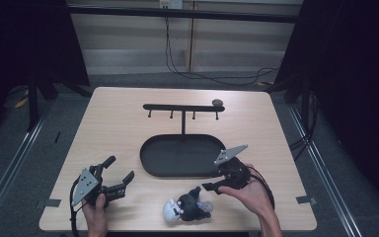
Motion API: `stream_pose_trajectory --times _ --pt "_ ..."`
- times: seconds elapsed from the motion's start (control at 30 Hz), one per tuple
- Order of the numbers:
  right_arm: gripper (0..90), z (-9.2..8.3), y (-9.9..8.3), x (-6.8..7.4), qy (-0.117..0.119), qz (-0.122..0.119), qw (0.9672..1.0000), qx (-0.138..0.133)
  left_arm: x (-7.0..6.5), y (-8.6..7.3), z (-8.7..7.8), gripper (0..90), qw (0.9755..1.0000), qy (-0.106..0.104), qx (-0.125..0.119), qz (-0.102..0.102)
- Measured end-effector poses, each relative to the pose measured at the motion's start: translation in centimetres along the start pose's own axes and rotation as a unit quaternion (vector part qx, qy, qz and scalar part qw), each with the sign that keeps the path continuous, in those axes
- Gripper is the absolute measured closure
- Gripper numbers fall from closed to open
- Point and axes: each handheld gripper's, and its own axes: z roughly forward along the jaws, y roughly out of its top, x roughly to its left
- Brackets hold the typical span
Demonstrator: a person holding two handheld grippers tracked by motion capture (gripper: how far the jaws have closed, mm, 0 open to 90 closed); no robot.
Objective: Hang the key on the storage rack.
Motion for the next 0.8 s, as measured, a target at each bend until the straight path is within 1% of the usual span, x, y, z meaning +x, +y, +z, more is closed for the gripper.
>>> stream_pose_trajectory --times 0.07,0.13,0.17,0.23,0.3,0.33,0.37,0.4,0.53,0.63,0.77,0.8 --pt "43.3 0.2 0.3 0.1 0.002 -0.001 0.9999 0.012 0.0 0.0 0.0 15.3 1.0 0.0 -0.001 0.0" --pt "42.2 0.5 0.7 0.1 0.017 -0.002 0.9992 0.037 0.0 0.0 0.0 15.3 1.0 0.0 -0.001 0.0" --pt "40.5 0.7 0.9 0.1 0.017 -0.005 0.9987 0.047 0.0 0.0 0.0 15.3 1.0 0.0 -0.001 0.0" --pt "41.8 1.0 1.3 0.0 0.032 -0.009 0.9972 0.067 0.0 0.0 0.0 15.3 1.0 0.0 -0.001 0.0" --pt "45.2 1.3 1.5 0.2 0.046 -0.022 0.9945 0.092 0.0 0.0 0.0 15.3 1.0 0.0 -0.001 -0.001" --pt "50.2 1.5 1.5 0.4 0.064 -0.029 0.9907 0.116 0.0 0.0 0.0 15.3 1.0 0.0 0.0 0.0" --pt "50.2 1.5 1.5 0.4 0.064 -0.029 0.9907 0.116 0.0 0.0 0.0 15.3 1.0 0.0 -0.001 0.0" --pt "52.4 1.6 1.5 0.5 0.067 -0.029 0.9896 0.124 0.0 0.0 0.0 15.3 1.0 0.0 0.0 0.0" --pt "60.5 2.0 1.4 0.6 0.084 -0.041 0.9838 0.153 0.0 0.0 0.0 15.3 1.0 0.0 0.0 0.0" --pt "61.5 2.6 1.3 0.9 0.098 -0.049 0.9776 0.18 0.0 0.0 0.0 15.3 1.0 0.0 0.0 0.0" --pt "61.1 3.3 1.2 0.9 0.11 -0.049 0.9725 0.199 0.0 0.0 0.0 15.3 1.0 0.0 -0.001 0.0" --pt "61.0 3.6 1.2 1.0 0.112 -0.054 0.9714 0.203 0.0 0.0 0.0 15.2 1.0 0.0 -0.001 0.0"
